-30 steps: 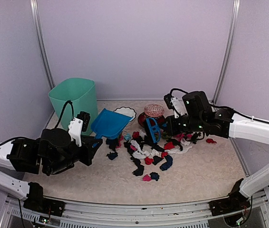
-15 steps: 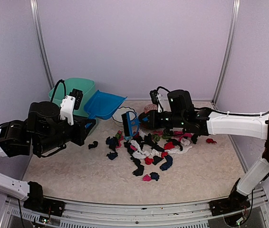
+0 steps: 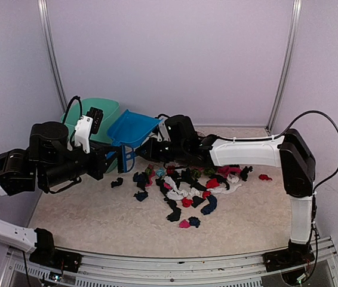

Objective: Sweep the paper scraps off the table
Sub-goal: Sweep the paper scraps at the center of the board.

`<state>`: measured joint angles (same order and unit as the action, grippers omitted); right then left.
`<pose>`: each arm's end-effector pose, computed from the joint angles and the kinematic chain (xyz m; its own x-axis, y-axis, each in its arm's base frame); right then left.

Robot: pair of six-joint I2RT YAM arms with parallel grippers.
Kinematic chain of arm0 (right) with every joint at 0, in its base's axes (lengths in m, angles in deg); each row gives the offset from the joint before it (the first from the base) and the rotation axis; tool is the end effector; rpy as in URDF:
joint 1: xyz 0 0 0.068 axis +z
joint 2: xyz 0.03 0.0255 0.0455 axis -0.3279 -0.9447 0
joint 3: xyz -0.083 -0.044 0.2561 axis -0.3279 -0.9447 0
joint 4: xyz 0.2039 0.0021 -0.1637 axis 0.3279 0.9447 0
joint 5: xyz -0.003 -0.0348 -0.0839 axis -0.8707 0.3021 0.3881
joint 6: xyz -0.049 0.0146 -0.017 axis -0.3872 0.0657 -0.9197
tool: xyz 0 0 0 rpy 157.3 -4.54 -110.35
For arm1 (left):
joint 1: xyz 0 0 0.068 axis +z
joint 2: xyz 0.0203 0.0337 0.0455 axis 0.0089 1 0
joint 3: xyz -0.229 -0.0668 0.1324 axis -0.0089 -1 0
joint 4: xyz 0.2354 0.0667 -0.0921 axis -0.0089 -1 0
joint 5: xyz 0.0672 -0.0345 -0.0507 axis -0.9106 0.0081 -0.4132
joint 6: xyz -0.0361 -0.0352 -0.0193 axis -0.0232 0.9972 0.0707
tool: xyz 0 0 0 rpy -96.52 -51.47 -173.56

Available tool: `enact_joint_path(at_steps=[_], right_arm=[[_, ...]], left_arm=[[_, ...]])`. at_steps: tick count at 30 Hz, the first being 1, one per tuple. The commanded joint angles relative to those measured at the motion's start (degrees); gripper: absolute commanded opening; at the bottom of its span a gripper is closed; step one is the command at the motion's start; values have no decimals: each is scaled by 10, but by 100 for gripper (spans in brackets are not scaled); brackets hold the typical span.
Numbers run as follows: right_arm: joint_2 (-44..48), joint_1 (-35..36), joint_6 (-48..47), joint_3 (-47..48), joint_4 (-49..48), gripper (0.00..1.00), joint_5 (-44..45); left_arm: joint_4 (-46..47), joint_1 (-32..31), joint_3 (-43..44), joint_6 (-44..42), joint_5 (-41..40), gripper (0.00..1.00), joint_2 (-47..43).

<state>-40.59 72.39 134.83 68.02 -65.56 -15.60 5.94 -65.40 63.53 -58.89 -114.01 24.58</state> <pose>0.2849 0.3940 0.2558 -0.8024 0.1353 -0.5813 -0.4554 0.4909 0.7427 0.0997 -0.1815 0.3676 -0.3217 0.0814 -0.9433 0.5499 0.8271 -0.1162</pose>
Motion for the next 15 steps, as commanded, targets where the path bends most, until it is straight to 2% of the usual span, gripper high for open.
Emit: enact_joint_path(at_steps=[1,15], right_arm=[[-60,5,51,65,8,0,-7],[-204,20,185,159,-1,0,-57]], left_arm=[[1,5,11,-10,11,0,-24],[-52,3,3,21,38,0,-67]])
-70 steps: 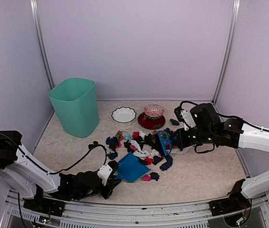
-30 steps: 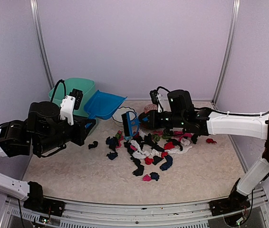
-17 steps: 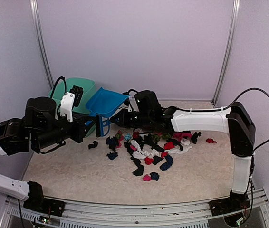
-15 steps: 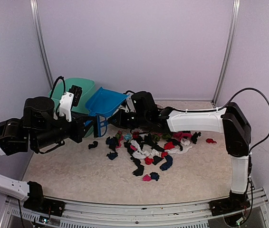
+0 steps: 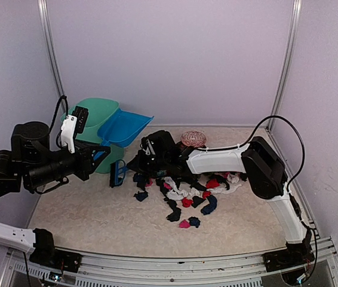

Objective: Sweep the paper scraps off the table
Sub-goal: Sweep the paper scraps at the center of the board.

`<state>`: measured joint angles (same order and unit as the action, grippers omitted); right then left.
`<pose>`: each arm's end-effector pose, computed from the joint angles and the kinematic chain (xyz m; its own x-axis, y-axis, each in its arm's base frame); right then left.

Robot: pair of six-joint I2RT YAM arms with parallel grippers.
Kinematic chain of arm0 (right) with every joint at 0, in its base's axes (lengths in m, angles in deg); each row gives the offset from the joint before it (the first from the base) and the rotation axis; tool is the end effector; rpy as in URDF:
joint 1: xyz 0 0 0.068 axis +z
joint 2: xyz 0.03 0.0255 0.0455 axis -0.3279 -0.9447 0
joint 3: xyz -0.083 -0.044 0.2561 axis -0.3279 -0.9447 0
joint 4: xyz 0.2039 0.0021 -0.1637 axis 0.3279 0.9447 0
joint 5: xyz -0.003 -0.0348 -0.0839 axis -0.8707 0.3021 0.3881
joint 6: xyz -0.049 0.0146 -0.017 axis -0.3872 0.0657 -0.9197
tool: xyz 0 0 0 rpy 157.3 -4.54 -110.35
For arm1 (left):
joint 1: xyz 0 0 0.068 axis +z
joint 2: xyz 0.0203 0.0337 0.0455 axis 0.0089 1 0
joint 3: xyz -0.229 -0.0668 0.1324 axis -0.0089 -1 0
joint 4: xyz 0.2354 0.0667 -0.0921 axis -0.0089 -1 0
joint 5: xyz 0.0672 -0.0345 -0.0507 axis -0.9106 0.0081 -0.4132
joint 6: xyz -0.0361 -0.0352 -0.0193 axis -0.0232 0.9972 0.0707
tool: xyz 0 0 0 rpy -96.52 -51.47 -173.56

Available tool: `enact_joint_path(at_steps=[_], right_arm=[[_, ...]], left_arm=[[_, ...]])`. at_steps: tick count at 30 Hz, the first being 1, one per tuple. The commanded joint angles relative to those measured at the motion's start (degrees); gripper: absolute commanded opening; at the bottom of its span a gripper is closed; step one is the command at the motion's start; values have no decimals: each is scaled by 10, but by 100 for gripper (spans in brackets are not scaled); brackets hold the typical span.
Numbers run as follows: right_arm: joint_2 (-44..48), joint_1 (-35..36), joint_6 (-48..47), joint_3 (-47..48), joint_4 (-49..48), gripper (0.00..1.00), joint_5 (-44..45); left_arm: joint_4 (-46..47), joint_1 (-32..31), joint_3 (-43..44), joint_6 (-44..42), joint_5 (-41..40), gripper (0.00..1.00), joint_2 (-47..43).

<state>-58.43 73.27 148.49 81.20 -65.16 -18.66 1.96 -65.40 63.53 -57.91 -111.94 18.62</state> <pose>0.3108 0.4457 0.1798 -0.9257 0.1670 -0.3394 -0.2243 0.4801 0.8481 0.0869 -0.1556 0.3784 -0.3263 0.0440 -0.9442 0.5726 0.8040 -0.1604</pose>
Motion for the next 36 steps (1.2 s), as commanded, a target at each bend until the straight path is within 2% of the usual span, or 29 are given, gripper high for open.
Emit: enact_joint_path(at_steps=[1,6,12,23,36], right_arm=[[-31,11,55,28,-7,0,-28],[-21,10,52,11,38,0,29],[44,-1,33,-72,70,0,96],[177,-27,32,-244,83,0,157],[366,-43,29,-443,131,0,180]], left_arm=[[-13,3,1,13,20,0,-8],[-12,4,-3,17,27,0,-6],[-3,3,-3,11,29,0,-1],[17,3,0,-5,41,0,30],[42,4,17,-30,62,0,68]])
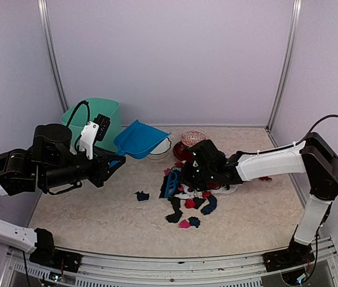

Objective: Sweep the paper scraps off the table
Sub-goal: Sweep the paper scraps at the center of the board.

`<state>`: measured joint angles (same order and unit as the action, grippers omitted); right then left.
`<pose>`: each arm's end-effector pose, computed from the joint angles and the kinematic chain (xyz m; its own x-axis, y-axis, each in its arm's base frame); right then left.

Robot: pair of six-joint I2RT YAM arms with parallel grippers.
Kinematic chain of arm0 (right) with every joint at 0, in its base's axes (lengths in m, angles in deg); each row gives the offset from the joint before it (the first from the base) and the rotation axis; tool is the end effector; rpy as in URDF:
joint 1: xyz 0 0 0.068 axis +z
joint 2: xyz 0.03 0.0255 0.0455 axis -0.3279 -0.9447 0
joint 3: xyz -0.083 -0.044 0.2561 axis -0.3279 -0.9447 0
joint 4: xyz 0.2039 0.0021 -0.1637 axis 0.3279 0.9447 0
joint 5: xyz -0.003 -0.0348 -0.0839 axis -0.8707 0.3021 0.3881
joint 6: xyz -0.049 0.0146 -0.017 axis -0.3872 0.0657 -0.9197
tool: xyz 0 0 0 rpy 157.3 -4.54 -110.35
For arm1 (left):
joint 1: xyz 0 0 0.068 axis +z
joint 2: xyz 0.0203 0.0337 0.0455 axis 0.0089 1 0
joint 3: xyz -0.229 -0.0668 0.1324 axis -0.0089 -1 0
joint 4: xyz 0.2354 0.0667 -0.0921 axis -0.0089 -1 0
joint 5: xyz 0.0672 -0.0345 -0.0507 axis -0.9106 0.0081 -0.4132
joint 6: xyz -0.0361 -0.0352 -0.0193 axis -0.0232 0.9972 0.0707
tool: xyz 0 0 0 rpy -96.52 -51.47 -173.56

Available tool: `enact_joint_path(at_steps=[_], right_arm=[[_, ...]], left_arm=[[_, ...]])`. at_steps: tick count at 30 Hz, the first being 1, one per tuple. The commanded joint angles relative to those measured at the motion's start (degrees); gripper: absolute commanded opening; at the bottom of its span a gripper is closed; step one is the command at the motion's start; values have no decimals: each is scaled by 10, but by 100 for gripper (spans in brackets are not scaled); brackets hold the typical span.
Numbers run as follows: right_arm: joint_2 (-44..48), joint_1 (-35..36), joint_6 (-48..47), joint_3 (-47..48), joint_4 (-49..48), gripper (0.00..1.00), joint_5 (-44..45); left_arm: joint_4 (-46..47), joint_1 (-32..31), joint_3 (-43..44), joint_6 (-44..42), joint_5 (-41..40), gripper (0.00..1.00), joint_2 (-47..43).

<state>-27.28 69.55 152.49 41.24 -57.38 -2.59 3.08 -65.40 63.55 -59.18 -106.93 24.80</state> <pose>0.2479 0.2989 0.1853 -0.8678 0.3767 -0.3241 0.0665 0.7345 0.6754 0.0963 -0.1838 0.3614 -0.3654 0.1524 -0.9183 0.6349 0.7622 -0.1261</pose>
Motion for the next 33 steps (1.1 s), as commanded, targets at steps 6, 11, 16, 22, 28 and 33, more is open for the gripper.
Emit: enact_joint_path(at_steps=[6,11,16,22,28,33], right_arm=[[160,-13,-8,-120,116,0,62],[253,-15,-41,-126,173,0,91],[304,-14,-87,-100,172,0,44],[251,10,-119,-21,129,0,-25],[134,42,-166,56,53,0,-83],[50,58,-166,88,-9,0,-117]], left_arm=[[45,4,19,-27,23,0,22],[54,3,18,-29,28,0,30],[64,4,17,-32,30,0,38],[65,4,18,-27,30,0,43],[64,5,15,-19,26,0,42],[54,5,24,-16,23,0,42]])
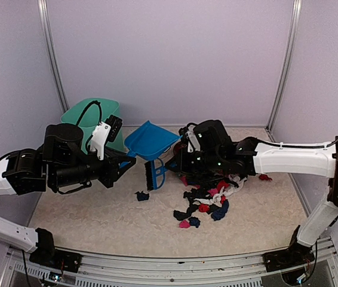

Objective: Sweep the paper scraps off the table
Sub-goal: Sweep the paper scraps at the center of the board.

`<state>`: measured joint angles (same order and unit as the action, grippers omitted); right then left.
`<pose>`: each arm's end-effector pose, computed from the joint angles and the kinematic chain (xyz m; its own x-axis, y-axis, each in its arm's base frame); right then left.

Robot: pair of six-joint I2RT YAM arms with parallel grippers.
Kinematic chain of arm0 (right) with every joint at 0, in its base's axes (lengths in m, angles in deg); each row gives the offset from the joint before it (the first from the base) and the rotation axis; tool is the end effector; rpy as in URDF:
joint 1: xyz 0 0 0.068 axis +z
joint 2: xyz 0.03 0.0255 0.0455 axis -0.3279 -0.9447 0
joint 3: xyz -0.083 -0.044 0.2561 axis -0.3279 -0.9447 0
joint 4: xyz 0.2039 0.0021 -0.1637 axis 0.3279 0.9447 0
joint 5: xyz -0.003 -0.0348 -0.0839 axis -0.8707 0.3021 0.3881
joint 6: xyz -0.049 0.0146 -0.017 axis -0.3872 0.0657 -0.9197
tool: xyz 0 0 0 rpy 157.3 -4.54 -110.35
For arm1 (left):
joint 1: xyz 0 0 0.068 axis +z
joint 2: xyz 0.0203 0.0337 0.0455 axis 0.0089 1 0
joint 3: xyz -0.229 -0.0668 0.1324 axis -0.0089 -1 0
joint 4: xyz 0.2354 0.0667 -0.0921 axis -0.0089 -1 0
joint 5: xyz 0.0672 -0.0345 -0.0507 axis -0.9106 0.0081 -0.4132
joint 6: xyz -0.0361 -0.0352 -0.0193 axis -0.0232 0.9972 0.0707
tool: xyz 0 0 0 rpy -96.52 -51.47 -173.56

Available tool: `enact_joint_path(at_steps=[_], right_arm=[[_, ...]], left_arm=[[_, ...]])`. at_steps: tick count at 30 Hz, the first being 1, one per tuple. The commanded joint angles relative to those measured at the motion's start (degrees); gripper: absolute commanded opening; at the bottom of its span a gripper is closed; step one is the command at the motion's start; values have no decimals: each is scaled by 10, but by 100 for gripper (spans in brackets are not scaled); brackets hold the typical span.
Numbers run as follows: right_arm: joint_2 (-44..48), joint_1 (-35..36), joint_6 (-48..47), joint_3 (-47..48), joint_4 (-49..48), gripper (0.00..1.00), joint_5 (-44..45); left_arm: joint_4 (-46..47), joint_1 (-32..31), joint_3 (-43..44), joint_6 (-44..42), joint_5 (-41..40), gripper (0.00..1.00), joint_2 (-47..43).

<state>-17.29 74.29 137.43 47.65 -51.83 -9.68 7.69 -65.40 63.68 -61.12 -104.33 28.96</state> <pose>0.2125 0.3119 0.2770 -0.8533 0.1137 -0.5088 -0.3298 0.6381 0.6958 0.1038 -0.2042 0.3555 -0.3477 0.1772 -0.9207 0.6765 0.7273 -0.1155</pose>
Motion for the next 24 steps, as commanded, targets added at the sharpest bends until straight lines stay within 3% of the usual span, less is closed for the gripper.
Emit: enact_joint_path(at_steps=[1,15,24], right_arm=[[-68,11,-13,32,-76,0,-57],[-273,17,5,169,-96,0,-102],[-250,-1,1,99,-50,0,-43]], left_arm=[[6,5,23,6,-6,0,-1],[10,10,17,16,-47,0,-13],[6,10,17,16,-48,0,-15]])
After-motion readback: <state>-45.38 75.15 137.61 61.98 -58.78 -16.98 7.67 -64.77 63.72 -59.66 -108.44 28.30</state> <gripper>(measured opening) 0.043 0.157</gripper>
